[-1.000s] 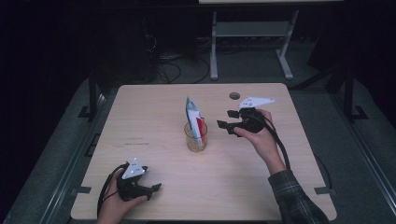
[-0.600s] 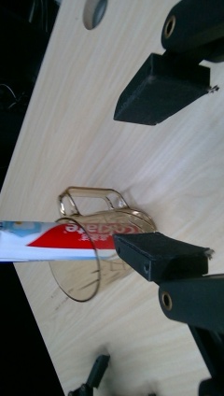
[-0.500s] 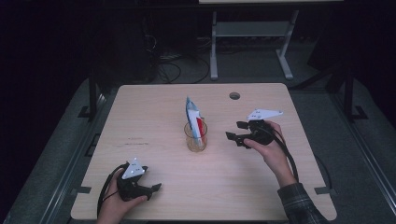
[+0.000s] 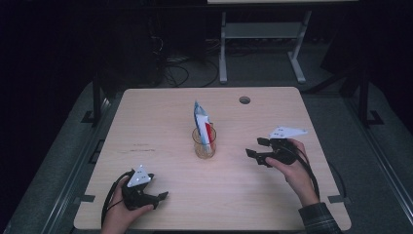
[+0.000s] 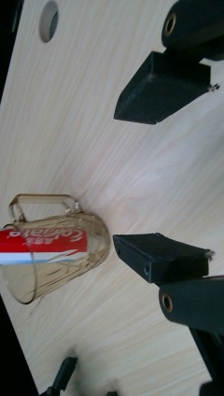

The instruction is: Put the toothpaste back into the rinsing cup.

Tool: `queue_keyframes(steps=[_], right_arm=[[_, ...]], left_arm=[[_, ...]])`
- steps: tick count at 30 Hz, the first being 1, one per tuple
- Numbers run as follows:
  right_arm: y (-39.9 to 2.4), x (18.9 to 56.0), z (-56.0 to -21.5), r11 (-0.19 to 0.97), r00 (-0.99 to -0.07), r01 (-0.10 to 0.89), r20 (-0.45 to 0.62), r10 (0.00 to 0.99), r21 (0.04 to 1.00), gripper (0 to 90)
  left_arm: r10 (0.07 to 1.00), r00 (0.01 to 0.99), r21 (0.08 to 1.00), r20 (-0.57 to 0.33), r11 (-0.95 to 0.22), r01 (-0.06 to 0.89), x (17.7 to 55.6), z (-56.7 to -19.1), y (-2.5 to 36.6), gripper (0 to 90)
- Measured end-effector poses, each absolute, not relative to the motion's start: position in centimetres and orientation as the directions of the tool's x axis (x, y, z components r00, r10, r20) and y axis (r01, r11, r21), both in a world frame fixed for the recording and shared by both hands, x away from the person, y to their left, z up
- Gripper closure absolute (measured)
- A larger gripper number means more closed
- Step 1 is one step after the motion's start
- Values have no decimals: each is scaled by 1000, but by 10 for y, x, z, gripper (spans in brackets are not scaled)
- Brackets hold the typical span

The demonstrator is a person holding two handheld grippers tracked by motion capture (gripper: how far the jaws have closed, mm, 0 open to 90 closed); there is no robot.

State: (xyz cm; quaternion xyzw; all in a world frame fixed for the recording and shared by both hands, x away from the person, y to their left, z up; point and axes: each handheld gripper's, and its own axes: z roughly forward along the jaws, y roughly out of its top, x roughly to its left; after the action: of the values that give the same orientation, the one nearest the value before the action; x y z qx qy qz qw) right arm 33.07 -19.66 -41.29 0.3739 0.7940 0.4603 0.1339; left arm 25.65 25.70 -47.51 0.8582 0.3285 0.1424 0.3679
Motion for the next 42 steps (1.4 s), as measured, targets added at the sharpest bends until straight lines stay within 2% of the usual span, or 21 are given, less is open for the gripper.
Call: queue_keyframes(steps=[11, 31, 42], right_arm=[[-223, 308, -427, 294, -665, 493, 138, 734, 819, 323], [-245, 274, -450, 326, -635, 538, 120, 763, 777, 293], [-255, 261, -464, 358, -608, 572, 88, 789, 738, 231]], left_arm=[[669, 743, 725, 2, -513, 459, 256, -475, 257, 132], [669, 743, 724, 3, -514, 460, 256, -475, 257, 132], [669, 743, 724, 3, -514, 459, 256, -475, 257, 132]])
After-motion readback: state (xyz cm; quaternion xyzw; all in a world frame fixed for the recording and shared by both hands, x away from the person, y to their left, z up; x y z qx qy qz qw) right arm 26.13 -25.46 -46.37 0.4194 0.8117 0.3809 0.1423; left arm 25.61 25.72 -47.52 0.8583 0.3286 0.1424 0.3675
